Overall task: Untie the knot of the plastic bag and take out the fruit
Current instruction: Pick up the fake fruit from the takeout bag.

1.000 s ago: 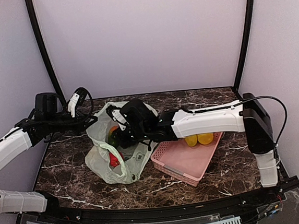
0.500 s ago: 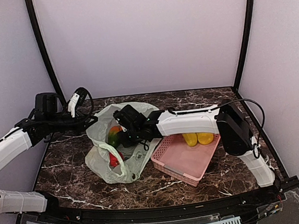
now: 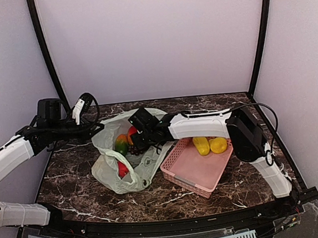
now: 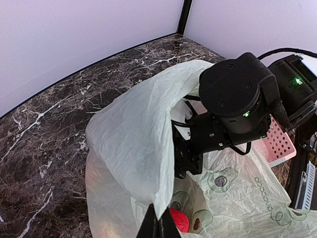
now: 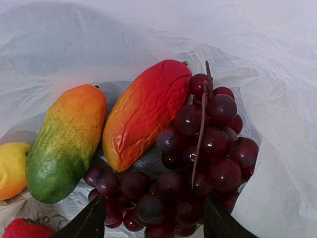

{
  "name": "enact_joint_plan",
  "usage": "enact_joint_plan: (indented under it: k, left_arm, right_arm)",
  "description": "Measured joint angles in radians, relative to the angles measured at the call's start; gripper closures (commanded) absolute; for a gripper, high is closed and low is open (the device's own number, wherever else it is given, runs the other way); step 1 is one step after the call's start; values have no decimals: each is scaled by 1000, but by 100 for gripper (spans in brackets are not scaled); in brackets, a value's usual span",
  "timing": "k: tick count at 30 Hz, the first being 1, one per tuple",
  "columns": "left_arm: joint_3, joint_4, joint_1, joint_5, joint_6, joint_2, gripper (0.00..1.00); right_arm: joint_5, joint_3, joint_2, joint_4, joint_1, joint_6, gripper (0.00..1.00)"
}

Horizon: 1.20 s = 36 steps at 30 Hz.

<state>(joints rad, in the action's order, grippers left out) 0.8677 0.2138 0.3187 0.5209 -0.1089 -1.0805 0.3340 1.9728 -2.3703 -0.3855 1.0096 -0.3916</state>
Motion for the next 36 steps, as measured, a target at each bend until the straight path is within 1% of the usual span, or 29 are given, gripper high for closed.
enact_joint_plan:
  k: [4,6,9,12,14,17,19,24,27,28,30,36]
  left_arm:
    - [0,0,0,1,0,0,99]
    - [0,0,0,3,0,0,99]
    - [0,0,0,6,0,0,99]
    - [0,0,0,10,0,0,99]
    - [0,0,0,13,0,0,99]
    - [0,0,0,14,0,0,99]
    - [0,0,0,15,0,0,99]
    - [0,0,0,18,0,0,99]
    - [0,0,0,18,0,0,99]
    - [0,-1,0,18,0,0,99]
    - [0,-1,0,18,0,0,99]
    - [0,-1,0,19,0,0,99]
  right_arm:
    - [6,29,-30,-11,-2,-4,25]
    - [19,63,-66,-13,-5,-2,22]
    - [26,86,-84,-23,-6,-1,21]
    - [28,132,-119,-26,-10,3,23]
    - [30,154,-140,-25,-12,7,27]
    - [30,169,-151,-27,-16,14,38]
    - [28,175,-151,-28,-18,17,48]
    - [18,182,-151,-26,-26,16,77]
    - [10,182,-151,-25,-28,11,91]
    - [6,182,-151,-25,-29,12,95]
    - [0,182,-151,-21,-29,14,100]
    - [-25,162,-143,11,-31,28,100]
